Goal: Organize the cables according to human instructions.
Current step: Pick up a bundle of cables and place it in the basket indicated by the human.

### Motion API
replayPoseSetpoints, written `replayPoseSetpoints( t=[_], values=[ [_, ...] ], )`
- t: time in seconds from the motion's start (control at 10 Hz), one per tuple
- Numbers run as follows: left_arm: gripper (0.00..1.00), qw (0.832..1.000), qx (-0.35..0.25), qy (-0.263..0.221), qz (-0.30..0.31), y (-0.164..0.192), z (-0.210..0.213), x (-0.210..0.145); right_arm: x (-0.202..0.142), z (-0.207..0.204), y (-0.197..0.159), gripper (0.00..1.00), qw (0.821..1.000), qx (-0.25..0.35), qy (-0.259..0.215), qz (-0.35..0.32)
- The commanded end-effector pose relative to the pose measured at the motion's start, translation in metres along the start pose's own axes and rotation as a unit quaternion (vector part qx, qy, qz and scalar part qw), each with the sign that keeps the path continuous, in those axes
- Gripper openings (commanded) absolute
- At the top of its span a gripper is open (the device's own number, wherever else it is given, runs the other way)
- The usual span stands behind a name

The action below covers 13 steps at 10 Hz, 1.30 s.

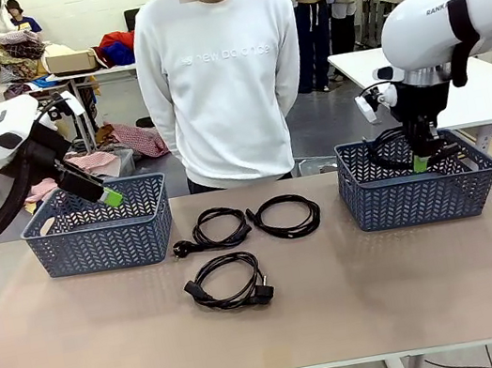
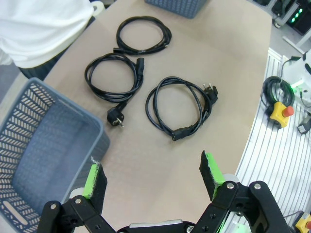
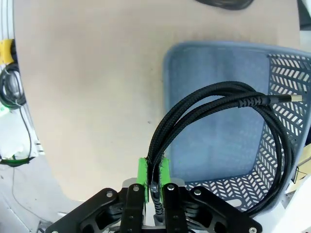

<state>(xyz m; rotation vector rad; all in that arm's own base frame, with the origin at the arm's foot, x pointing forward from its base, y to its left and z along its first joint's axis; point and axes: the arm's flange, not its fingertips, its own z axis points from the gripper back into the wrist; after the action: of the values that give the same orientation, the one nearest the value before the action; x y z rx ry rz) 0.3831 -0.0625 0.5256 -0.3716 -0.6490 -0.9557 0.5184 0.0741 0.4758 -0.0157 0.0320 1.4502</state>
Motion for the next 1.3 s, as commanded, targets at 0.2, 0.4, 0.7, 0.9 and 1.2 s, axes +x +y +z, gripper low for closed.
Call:
replayPoseSetpoints(
  t=[0.2, 0.4, 0.7, 0.9, 1.2],
  values=[
    [1.0, 1.0, -0.01, -0.011, -0.005, 0.002, 0.0, -0.001, -0.007, 0.002, -0.042, 0.11, 1.0, -0.003, 0.006, 0.026],
    [1.0, 1.0, -0.01, -0.011, -0.005, 0.002, 0.0, -0.001, -0.005, 0.002, -0.058, 0.11, 1.0, -0.002, 0.006, 0.027],
    [1.0, 1.0, -0.01, -0.011, -0.005, 0.002, 0.0, -0.001, 0.0, -0.005, -0.068, 0.11, 1.0, 0.002, 0.006, 0.027],
    [1.0, 1.0, -0.01, -0.011, -0.005, 0.002, 0.0, -0.001, 0.007, -0.011, -0.069, 0.11, 0.999, 0.011, 0.002, 0.032],
    [1.0, 1.0, -0.01, -0.011, -0.005, 0.002, 0.0, -0.001, 0.012, -0.023, -0.07, 0.11, 0.999, 0.016, 0.004, 0.034]
  ],
)
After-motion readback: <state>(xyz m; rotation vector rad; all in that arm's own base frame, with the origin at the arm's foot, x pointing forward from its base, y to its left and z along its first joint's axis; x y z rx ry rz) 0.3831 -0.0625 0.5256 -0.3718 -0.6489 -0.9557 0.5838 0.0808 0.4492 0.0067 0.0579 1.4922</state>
